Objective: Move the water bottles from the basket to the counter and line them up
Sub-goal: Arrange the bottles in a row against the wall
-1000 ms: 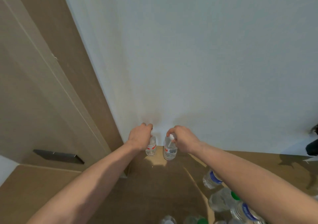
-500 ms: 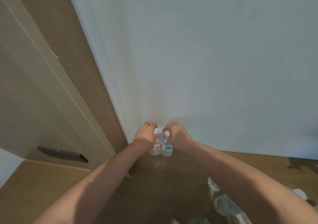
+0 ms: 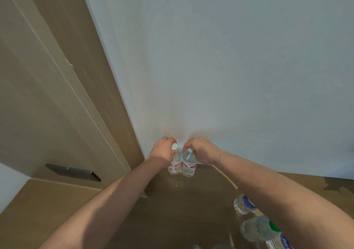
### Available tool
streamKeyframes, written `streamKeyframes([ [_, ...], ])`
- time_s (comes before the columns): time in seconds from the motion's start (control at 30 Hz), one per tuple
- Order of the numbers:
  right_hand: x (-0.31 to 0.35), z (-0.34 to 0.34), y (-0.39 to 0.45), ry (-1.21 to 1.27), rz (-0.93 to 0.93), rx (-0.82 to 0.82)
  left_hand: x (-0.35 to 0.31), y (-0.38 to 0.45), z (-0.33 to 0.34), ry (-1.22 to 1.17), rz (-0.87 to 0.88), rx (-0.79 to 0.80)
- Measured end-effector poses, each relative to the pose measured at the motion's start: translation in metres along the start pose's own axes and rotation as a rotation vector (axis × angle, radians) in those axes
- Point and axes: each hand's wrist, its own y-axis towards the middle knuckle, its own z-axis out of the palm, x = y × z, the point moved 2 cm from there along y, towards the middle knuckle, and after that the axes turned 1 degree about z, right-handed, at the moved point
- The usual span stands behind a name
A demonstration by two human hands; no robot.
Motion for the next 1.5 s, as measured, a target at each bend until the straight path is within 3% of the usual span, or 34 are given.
streamKeyframes([
  [0.1,0.0,0.0,0.001,0.001,-0.009,0.007,0.0,0.0,0.0,-0.001,0.012,-0.008],
  [0.47,-0.002,0.012,0.008,0.176,0.142,-0.216,-0.001,-0.001,0.0,-0.056,0.0,-0.058],
  [0.9,-0.004,0.02,0.005,0.245,0.227,-0.273,-0.002,-0.006,0.008,-0.071,-0.061,-0.049],
  [1.17,0.003,0.022,-0.001,0.247,0.208,-0.279,-0.005,-0.021,-0.002,-0.062,-0.004,-0.048],
  [1.33,0.016,-0.005,-0.042,0.389,0.173,-0.267,-0.022,-0.054,-0.019,-0.084,0.054,-0.036],
  [1.5,0.022,-0.008,-0.162,0.598,0.142,-0.428,-0.051,-0.147,-0.034,-0.253,0.191,-0.066],
])
